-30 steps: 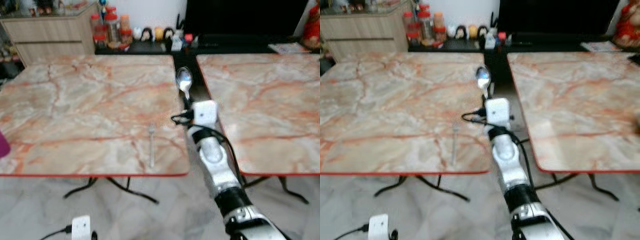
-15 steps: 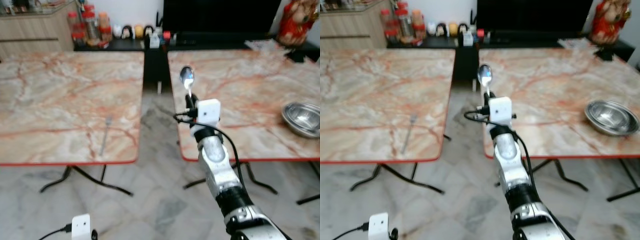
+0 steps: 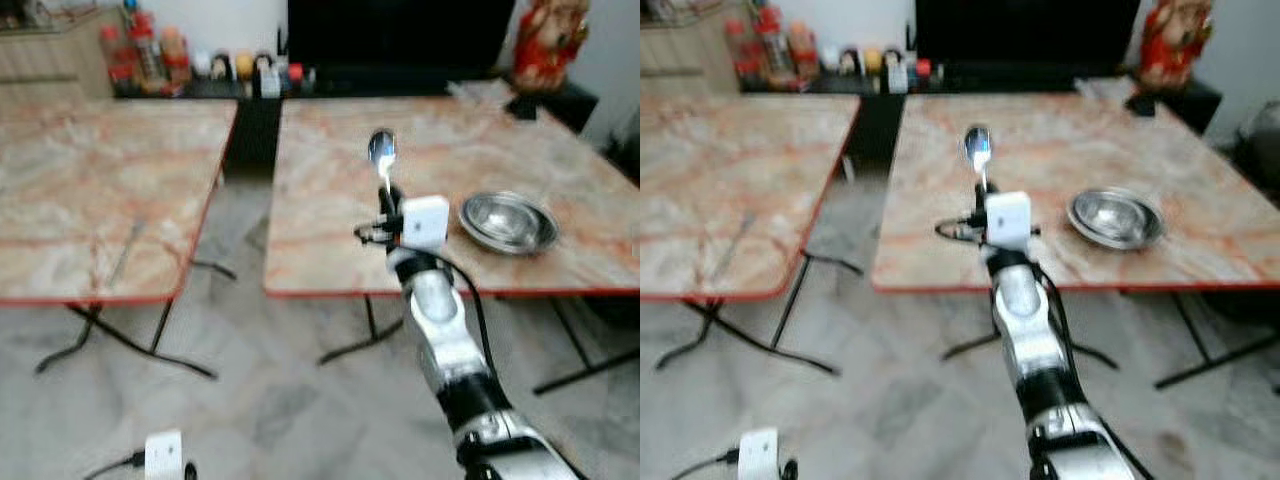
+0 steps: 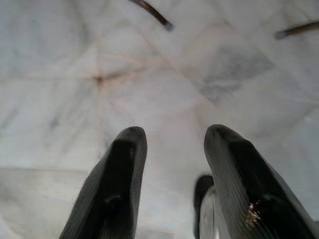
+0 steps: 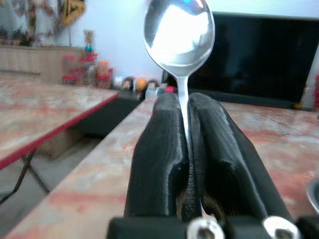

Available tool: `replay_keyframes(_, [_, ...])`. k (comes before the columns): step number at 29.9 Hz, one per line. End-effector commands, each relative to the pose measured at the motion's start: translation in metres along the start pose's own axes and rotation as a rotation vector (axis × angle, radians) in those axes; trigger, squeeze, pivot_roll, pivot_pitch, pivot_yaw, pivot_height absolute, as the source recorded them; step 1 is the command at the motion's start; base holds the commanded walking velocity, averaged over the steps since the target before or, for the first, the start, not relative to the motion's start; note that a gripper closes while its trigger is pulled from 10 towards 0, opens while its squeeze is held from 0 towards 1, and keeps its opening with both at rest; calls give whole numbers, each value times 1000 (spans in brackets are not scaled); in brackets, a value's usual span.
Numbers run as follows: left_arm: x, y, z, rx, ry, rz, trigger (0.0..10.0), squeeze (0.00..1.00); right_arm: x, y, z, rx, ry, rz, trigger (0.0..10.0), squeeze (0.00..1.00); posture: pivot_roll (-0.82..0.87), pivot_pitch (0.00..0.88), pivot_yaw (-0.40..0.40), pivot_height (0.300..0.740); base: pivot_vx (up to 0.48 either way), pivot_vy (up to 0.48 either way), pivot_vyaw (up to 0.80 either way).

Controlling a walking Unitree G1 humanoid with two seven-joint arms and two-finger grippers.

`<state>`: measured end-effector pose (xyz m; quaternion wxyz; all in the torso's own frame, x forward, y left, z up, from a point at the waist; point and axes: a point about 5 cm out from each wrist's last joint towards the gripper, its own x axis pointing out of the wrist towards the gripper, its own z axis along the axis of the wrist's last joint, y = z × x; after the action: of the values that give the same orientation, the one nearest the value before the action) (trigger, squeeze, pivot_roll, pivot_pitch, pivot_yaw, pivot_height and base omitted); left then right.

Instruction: Setting the table

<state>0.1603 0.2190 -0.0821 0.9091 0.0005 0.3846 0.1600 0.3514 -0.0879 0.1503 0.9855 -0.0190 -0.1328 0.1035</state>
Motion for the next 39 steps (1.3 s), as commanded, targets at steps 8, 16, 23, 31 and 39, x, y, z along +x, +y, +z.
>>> replay_keyframes(8, [1,1,3,6,-10,0,10000,0,3,-8,5,-16,-14,-20,10000,0,-28,0,8,732,0,-448,0])
replay_keyframes(16, [1,-2,4,-6,-15,-12,10000,0,4,-13,4,-22,-6,-36,10000,0,-26,0,6,732,0,-316,0])
replay_keyframes(23, [1,-2,3,-32,-17,-21,10000,0,4,-16,3,-19,1,-50,10000,0,-25,0,5,732,0,0,0])
replay_keyframes(31, [1,-3,3,-22,-11,-19,10000,0,4,-18,3,-18,3,-59,10000,0,-29,0,11,732,222,0,0])
replay_keyframes(39, [2,-1,5,-23,-14,-19,10000,0,4,-17,2,-20,11,-58,10000,0,-28,0,8,732,367,0,0])
